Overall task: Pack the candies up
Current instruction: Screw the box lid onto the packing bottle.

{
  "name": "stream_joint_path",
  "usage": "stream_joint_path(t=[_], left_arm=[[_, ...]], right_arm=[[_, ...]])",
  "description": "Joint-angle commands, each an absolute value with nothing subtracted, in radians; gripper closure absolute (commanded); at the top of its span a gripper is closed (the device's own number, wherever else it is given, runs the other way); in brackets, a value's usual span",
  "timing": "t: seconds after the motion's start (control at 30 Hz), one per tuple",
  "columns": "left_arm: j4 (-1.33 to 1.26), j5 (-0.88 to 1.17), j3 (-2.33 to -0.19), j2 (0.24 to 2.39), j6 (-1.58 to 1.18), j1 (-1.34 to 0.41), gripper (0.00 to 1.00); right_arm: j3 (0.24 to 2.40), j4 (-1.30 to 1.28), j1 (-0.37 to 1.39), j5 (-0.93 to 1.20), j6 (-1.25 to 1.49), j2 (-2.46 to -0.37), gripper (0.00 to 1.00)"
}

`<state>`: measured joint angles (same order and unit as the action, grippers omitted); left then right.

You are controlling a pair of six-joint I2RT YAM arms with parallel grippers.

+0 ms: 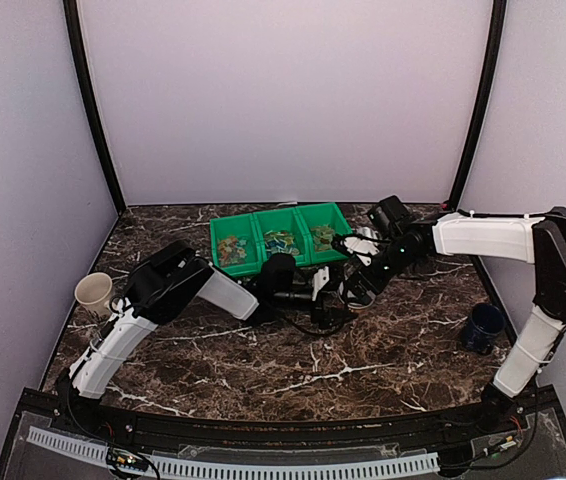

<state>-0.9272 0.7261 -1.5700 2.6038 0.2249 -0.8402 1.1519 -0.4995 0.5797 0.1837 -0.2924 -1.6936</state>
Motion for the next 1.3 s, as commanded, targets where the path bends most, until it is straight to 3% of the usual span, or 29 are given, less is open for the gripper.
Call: stream_joint_path(t=[0.0,0.67,1.27], left_arm=[[-0.614,0.719,-1.491,2.758,0.361,-0.835,0.13],[-0.601,0.727,-1.501,2.761,0.362,-0.834,0.13],[-0.6,0.715,-1.502,2.761,0.359,-0.835,0.13]], right_arm=[[1.171,-0.518,0.575,0.2,-0.301,-1.692,0.03],[1.159,-0.526,0.607,0.144,-0.316,-1.677,0.01],[1.115,-0.497,0.612,0.12,-0.244,-1.674,0.18]])
